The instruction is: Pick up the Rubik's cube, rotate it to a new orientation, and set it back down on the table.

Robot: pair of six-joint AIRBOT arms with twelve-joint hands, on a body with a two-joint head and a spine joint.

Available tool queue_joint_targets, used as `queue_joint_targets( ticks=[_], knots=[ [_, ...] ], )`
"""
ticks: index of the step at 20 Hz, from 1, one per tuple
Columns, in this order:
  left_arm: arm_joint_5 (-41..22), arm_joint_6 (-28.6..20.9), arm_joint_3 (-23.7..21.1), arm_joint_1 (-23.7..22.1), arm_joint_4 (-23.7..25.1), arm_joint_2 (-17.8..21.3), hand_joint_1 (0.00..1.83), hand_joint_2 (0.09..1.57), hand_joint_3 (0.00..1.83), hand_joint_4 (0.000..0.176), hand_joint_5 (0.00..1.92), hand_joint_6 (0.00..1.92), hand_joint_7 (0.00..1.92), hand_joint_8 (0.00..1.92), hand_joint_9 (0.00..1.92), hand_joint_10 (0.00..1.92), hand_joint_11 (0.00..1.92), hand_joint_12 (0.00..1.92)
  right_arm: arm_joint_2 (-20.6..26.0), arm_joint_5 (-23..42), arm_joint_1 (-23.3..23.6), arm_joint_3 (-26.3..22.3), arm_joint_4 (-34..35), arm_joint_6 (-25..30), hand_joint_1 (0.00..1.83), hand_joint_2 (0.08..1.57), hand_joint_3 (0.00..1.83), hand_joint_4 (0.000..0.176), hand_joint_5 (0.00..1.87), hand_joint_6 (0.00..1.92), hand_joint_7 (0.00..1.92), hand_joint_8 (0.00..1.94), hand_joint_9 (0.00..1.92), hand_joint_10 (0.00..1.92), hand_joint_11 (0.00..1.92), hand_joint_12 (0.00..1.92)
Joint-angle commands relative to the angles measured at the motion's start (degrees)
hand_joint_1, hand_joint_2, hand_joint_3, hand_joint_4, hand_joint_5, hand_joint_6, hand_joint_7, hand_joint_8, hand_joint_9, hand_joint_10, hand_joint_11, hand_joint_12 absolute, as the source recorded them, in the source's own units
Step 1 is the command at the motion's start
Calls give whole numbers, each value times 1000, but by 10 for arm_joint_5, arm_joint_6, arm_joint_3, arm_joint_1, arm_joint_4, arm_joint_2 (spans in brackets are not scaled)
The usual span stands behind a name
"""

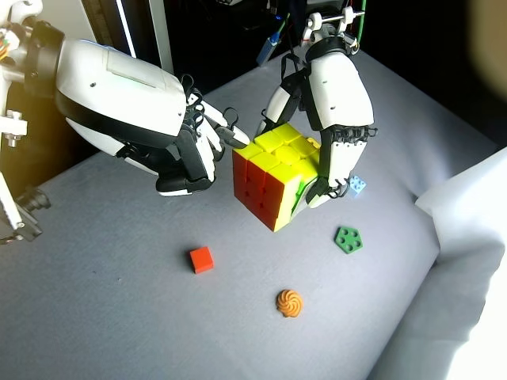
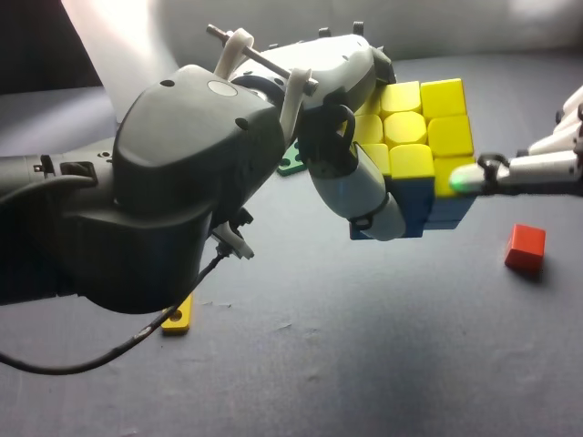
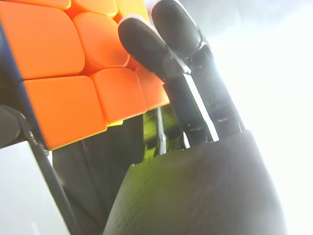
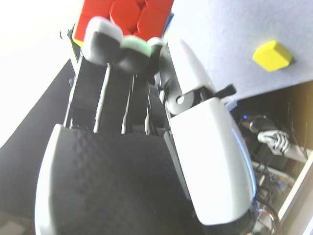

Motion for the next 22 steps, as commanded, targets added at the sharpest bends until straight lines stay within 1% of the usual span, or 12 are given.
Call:
queue_joint_targets(
  ticks=[1,2,3,6,9,12,15,16,17,19,20,22],
  knots=[
    [-14,-15,-1,-13,44,2,1389,1068,1,0,974,941,1099,747,1029,1092,873,1247,-2,-13,-2,0,12,-3,1298,1296,0,0,319,19,649,1597,859,1921,837,1921],
    [-14,-15,-1,-13,44,2,1390,1065,0,0,977,946,1111,715,1037,1078,880,1241,-4,-15,-5,0,12,-3,1295,1301,0,0,337,17,640,1610,865,1921,842,1921],
    [-14,-15,-1,-13,44,2,1388,1069,1,0,959,1018,1109,747,1014,1037,810,1223,-7,-17,-10,0,12,-3,1298,1294,0,0,309,3,652,1595,858,1921,808,1921],
    [-14,-14,-1,-14,44,2,1386,1076,1,0,942,1076,1097,748,1003,1043,833,1206,-18,-30,-19,0,12,-6,1300,1293,0,0,289,6,655,1594,874,1921,823,1921],
    [-14,-14,-1,-14,43,2,1388,1069,0,0,955,983,1119,697,1030,1075,868,1227,-28,-43,-25,1,12,-11,1299,1294,0,0,296,2,651,1599,892,1921,845,1921],
    [-14,-14,-1,-14,43,2,1390,1063,0,0,963,1037,1135,685,1035,1007,864,1224,-40,-54,-27,6,12,-14,1297,1295,0,0,265,0,648,1605,874,1921,838,1921],
    [-14,-14,-1,-14,42,2,1386,1073,0,0,938,1056,1105,712,1031,1034,881,1181,-57,-70,-41,20,12,-13,1297,1295,0,0,254,0,649,1605,886,1921,843,1921],
    [-14,-14,-1,-14,42,2,1387,1070,1,0,959,999,1109,727,1016,1066,854,1212,-61,-73,-46,24,12,-13,1297,1295,0,0,257,4,649,1605,889,1921,843,1921],
    [-14,-14,-1,-14,42,2,1385,1081,2,0,953,996,1063,836,985,1109,823,1258,-67,-75,-52,30,14,-13,1293,1303,3,0,257,2,633,1621,871,1921,829,1921],
    [-14,-14,-1,-14,42,2,1388,1073,0,0,982,966,1093,795,991,1089,821,1275,-74,-80,-57,38,19,-13,1292,1303,2,0,237,1,635,1621,884,1921,849,1921],
    [-14,-14,-1,-14,42,2,1385,1079,0,0,957,1036,1078,787,984,1090,806,1263,-78,-84,-57,40,19,-13,1293,1302,1,0,232,0,636,1618,875,1921,846,1921],
    [-14,-14,-2,-15,42,2,1385,1081,0,0,962,962,1077,819,971,1138,771,1262,-78,-84,-57,40,19,-13,1291,1304,2,0,233,1,633,1624,880,1921,834,1921]
  ],
)
